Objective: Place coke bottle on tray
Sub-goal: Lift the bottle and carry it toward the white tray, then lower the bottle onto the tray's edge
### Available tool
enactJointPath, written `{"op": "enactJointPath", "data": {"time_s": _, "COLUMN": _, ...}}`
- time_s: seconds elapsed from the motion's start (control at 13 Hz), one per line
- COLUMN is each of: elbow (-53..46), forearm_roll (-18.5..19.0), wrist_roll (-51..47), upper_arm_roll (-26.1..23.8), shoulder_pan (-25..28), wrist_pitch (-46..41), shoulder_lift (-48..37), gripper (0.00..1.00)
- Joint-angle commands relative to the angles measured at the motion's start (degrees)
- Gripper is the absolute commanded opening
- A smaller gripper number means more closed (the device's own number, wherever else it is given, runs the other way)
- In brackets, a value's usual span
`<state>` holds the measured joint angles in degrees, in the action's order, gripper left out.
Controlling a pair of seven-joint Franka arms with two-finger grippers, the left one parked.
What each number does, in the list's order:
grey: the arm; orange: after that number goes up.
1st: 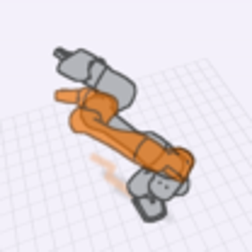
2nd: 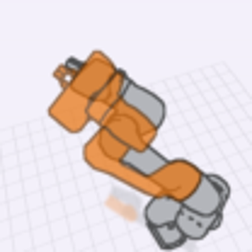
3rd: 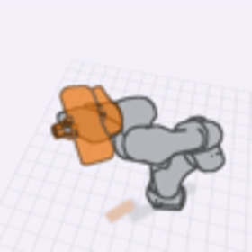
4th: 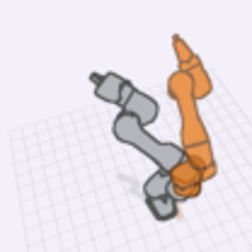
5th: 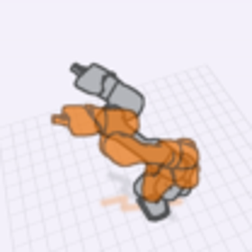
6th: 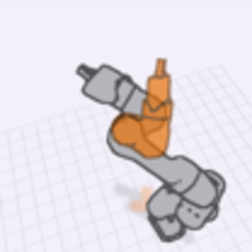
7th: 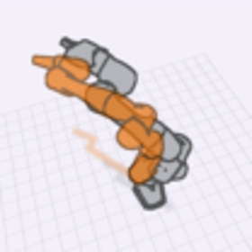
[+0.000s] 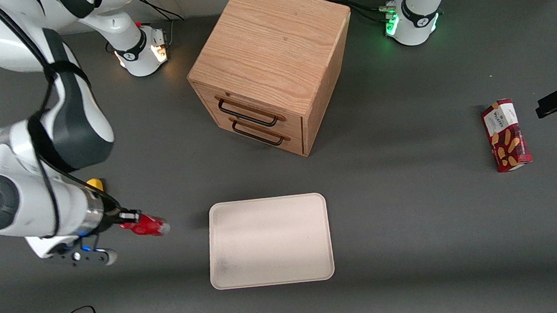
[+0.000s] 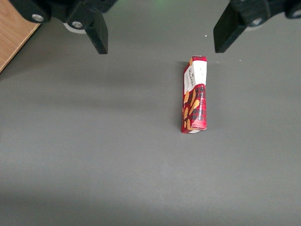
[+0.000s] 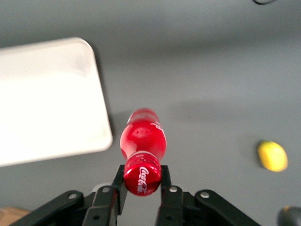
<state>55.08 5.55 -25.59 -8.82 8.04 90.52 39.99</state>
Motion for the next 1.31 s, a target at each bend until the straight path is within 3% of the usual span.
{"op": "enactJointPath", "data": {"time_s": 0.0, "elbow": -4.54, "forearm_roll": -0.63, "wrist_roll": -4.46, "upper_arm_roll": -0.59, "shoulder_pan": 1.18, "wrist_pitch": 5.60, "shoulder_lift": 5.43, "gripper": 0.00}}
{"op": "enactJointPath", "data": {"time_s": 0.46, "elbow": -4.89, "forearm_roll": -0.63, "wrist_roll": -12.81, "upper_arm_roll": -0.59, "shoulder_pan": 4.17, "wrist_pitch": 19.68, "shoulder_lift": 12.47, "gripper": 0.00}}
{"op": "enactJointPath", "data": {"time_s": 1.23, "elbow": -4.90, "forearm_roll": -0.02, "wrist_roll": -17.91, "upper_arm_roll": 0.20, "shoulder_pan": 7.51, "wrist_pitch": 22.24, "shoulder_lift": 14.85, "gripper": 0.00}}
